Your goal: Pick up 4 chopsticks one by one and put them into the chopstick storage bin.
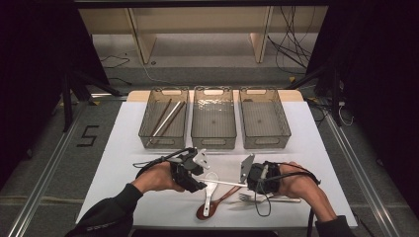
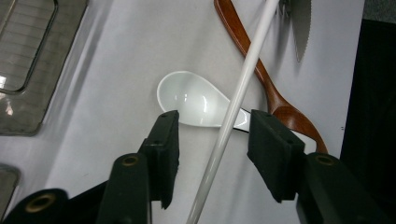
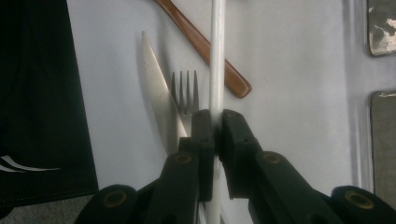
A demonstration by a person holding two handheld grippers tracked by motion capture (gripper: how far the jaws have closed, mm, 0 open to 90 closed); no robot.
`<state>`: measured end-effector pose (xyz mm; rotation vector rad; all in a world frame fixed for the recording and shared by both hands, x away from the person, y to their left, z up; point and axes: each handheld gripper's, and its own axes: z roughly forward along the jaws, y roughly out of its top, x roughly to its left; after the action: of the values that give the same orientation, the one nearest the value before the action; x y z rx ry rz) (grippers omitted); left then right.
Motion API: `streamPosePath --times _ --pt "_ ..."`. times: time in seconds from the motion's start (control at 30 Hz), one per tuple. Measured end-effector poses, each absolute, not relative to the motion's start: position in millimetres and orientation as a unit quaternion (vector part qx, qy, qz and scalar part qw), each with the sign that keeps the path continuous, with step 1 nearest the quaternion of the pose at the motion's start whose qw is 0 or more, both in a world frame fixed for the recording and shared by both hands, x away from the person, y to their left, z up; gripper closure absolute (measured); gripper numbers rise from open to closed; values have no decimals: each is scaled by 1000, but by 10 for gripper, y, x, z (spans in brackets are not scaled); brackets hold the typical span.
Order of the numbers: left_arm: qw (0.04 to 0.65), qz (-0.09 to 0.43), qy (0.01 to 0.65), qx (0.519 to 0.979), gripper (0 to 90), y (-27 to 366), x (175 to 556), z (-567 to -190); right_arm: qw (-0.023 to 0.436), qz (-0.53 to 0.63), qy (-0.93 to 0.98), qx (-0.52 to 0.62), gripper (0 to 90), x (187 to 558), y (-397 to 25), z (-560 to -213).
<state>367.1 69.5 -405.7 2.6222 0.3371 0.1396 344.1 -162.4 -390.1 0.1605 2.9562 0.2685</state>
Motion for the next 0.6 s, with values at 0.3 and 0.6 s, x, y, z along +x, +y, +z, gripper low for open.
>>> streamPosePath --times 0.3,0.6 --pt "234 40 107 965 665 686 3649 -4089 84 91 991 46 847 3431 -1611 -3903" --pt "230 30 89 969 766 681 3628 -4086 79 97 992 36 846 3409 -1583 -3903"
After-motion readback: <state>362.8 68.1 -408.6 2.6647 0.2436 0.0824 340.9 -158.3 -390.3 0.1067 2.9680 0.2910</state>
